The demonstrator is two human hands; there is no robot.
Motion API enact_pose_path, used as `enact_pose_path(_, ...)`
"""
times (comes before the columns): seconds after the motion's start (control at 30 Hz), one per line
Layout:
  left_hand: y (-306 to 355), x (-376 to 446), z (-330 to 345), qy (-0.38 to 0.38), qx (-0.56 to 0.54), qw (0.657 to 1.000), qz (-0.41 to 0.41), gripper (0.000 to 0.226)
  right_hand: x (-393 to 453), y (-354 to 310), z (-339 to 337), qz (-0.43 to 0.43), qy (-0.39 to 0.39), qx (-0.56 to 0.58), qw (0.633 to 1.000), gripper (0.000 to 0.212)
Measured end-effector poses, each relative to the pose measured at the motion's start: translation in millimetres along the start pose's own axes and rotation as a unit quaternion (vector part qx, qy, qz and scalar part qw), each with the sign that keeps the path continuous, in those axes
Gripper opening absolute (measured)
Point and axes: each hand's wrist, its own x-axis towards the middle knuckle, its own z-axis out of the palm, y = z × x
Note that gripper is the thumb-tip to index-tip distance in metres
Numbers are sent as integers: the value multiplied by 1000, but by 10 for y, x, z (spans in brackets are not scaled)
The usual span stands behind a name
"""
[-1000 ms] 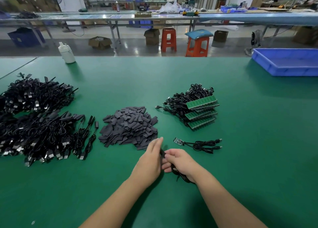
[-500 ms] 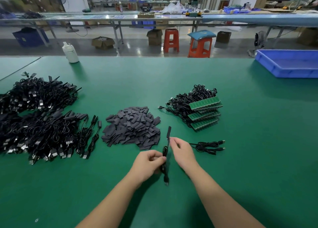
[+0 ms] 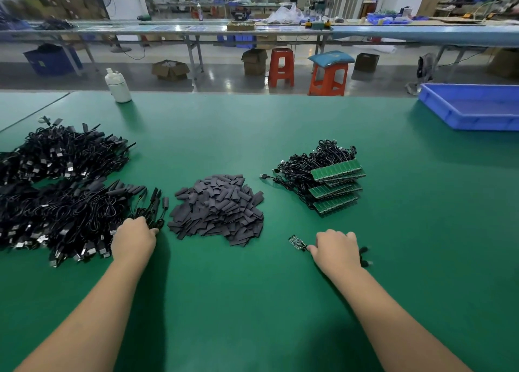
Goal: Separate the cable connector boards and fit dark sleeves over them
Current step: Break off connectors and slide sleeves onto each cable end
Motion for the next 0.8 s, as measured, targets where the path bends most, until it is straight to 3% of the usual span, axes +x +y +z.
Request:
enact_pose_path(0.13,-4,-50,98,44,-12,999,12,39,-17,-36,31,-4,-47,95,994,37)
enact_pose_path(0.27,159,-176,117,140,-37,985,95,36,-54,-126,61,5,-77,248,966,49)
enact_pose_path(0.37,445,-368,125,148,-100,971,158,37,-80,-214,93,38,-62,318,945,46)
enact_pose_path(0.57,1156,-1046,272,34,-180,948,262,19,-121,-323,128,70,-46,340,937,25)
enact_pose_path(0.8,1561,-1570,593,-109,-128,934,314,29,-194,-374,172,26,-38,232,972,41)
